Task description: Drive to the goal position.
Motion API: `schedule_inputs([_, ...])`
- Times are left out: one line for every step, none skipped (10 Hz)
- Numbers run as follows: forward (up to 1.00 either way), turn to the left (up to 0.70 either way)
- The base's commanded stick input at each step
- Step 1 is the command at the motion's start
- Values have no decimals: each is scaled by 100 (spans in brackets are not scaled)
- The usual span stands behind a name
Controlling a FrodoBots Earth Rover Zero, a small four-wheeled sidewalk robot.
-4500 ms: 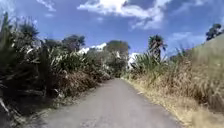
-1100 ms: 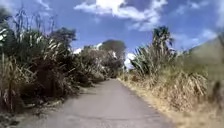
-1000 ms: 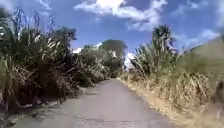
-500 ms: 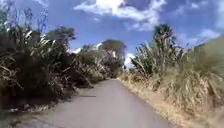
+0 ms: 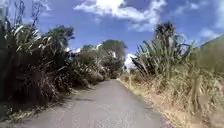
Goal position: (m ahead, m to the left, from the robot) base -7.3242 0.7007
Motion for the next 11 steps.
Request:
schedule_inputs([70,0])
schedule_inputs([70,0])
schedule_inputs([70,0])
schedule_inputs([70,0])
schedule_inputs([70,0])
schedule_inputs([70,0])
schedule_inputs([70,0])
schedule_inputs([70,0])
schedule_inputs([70,0])
schedule_inputs([70,0])
schedule_inputs([70,0])
